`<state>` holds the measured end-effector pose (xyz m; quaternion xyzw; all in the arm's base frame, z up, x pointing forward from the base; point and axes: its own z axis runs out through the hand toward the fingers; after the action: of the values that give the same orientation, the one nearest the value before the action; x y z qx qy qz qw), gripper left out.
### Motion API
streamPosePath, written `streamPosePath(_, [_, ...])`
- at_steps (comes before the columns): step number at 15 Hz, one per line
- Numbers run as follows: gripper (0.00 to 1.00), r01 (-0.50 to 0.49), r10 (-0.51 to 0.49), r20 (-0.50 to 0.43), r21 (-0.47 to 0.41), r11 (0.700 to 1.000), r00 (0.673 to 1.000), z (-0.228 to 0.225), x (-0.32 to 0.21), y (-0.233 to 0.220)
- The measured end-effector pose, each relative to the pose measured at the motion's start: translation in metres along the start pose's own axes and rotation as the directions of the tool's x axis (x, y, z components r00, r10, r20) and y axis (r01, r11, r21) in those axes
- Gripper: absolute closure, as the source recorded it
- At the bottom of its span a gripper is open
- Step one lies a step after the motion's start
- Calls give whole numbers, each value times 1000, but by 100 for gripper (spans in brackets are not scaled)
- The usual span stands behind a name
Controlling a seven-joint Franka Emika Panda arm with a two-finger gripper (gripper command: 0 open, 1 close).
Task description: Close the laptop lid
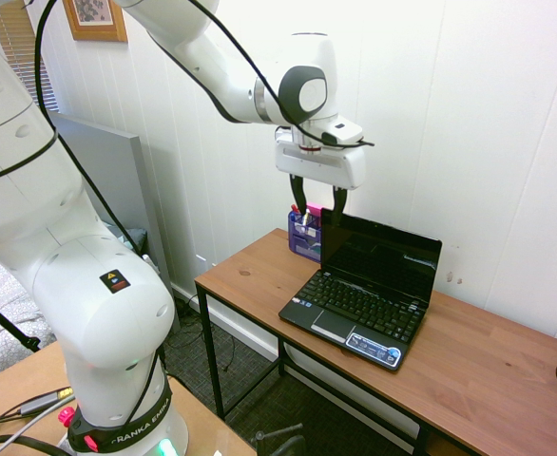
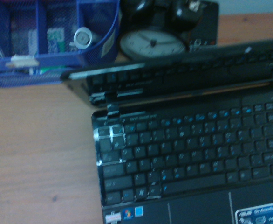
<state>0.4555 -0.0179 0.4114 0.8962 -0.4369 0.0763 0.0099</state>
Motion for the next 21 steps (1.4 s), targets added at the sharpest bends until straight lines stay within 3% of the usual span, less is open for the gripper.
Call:
streamPosePath(2, [0,-15,16,-28,14,1000,999,-8,26,-9])
streamPosePath(3, [100,-21,21,-34,20,1000,999,-6,37,-15])
streamPosePath(12, [100,-81,81,-2,44,996,997,39,126,-64])
streamPosePath(21, [100,-123,122,55,15,992,991,75,150,-78])
